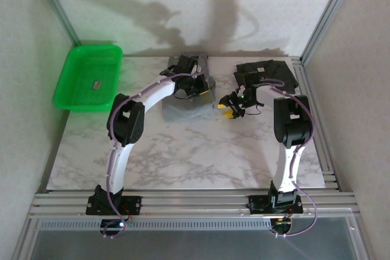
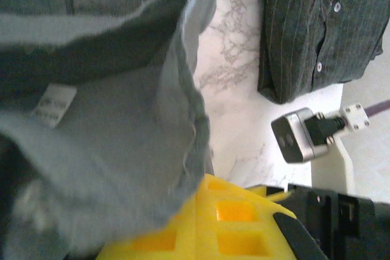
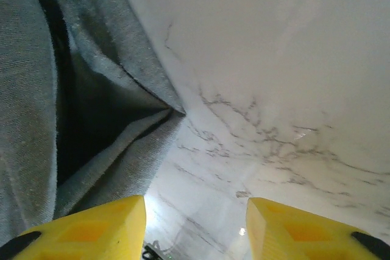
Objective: Fold and stack the long sleeve shirts
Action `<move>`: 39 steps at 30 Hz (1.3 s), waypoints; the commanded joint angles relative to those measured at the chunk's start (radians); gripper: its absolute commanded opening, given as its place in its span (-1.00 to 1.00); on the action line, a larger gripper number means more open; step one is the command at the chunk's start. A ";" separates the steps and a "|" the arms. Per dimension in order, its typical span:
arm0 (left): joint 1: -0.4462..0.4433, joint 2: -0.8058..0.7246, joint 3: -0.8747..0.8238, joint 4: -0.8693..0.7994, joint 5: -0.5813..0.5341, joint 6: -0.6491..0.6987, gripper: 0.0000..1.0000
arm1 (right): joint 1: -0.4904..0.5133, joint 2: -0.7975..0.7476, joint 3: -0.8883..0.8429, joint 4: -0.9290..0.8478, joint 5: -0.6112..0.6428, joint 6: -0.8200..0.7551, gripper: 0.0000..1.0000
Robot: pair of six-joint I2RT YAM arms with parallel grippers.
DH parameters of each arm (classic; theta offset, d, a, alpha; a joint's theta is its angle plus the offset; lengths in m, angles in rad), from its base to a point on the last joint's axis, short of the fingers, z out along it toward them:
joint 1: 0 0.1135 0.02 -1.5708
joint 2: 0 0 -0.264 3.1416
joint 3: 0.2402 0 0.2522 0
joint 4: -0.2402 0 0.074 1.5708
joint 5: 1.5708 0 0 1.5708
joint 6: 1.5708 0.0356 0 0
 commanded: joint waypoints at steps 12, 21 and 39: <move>-0.001 0.088 0.119 0.032 -0.098 -0.013 -1.00 | 0.060 0.070 0.050 0.022 -0.087 0.163 0.05; 0.000 0.117 0.118 0.040 -0.161 0.004 -1.00 | 0.057 0.052 0.030 0.036 -0.095 0.202 -0.01; 0.005 0.096 0.021 0.106 -0.187 0.000 -1.00 | 0.078 0.018 -0.031 0.122 -0.097 0.330 -0.45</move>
